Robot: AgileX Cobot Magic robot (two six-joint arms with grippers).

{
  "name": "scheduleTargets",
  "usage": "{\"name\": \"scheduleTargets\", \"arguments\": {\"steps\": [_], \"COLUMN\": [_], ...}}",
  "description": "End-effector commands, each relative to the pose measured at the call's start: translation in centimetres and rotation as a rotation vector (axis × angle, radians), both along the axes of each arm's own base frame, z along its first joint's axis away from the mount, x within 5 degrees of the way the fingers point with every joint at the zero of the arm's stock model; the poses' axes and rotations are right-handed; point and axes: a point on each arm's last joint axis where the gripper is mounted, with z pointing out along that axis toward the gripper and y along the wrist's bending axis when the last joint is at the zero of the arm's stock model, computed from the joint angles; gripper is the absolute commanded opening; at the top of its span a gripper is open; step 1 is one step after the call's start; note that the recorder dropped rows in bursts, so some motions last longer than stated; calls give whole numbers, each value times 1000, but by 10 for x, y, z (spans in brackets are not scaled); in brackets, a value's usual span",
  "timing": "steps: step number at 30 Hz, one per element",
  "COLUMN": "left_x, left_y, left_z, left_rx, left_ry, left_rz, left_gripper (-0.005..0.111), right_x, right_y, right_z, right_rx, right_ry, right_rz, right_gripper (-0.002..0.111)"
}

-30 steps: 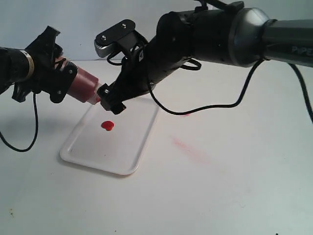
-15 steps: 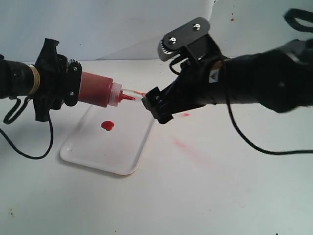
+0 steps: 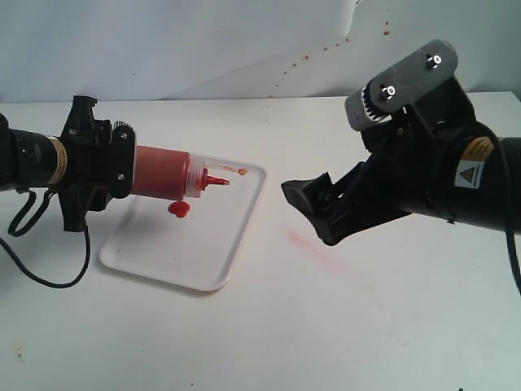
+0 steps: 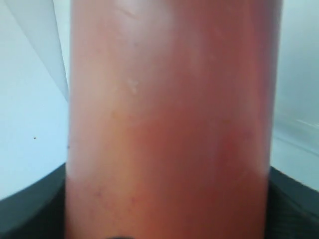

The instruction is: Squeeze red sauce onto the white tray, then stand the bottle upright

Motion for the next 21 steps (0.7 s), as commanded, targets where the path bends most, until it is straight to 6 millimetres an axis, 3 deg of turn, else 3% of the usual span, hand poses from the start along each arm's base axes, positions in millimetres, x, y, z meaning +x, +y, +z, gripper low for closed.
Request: {"name": "scheduleTargets", "arguments": {"steps": [1,7,15,18,21], "left_x": [0,0,-12,-22,-33], "left_y": [-3,-5,-20,-24,-27], "left_z": [7,7,6,12,22], "left_rx": [-57,-103,-399,-513,-615], "left_ry": [-12,-11,29,24,2], "left_rz": [25,40,47,41,29], "left_gripper": [0,0,0,0,0], "right_x": [2,4,7,6,3], "right_y": [-1,0,1,1,-1], "right_z": [-6,-4,1,0,-9], "right_rx": [-25,-4,31,24,26], "right_ry": [10,-21,-75,-65,-58], "right_rz": [0,-3,-9,-8,-14], "right_gripper": [105,105,104,98,82]}}
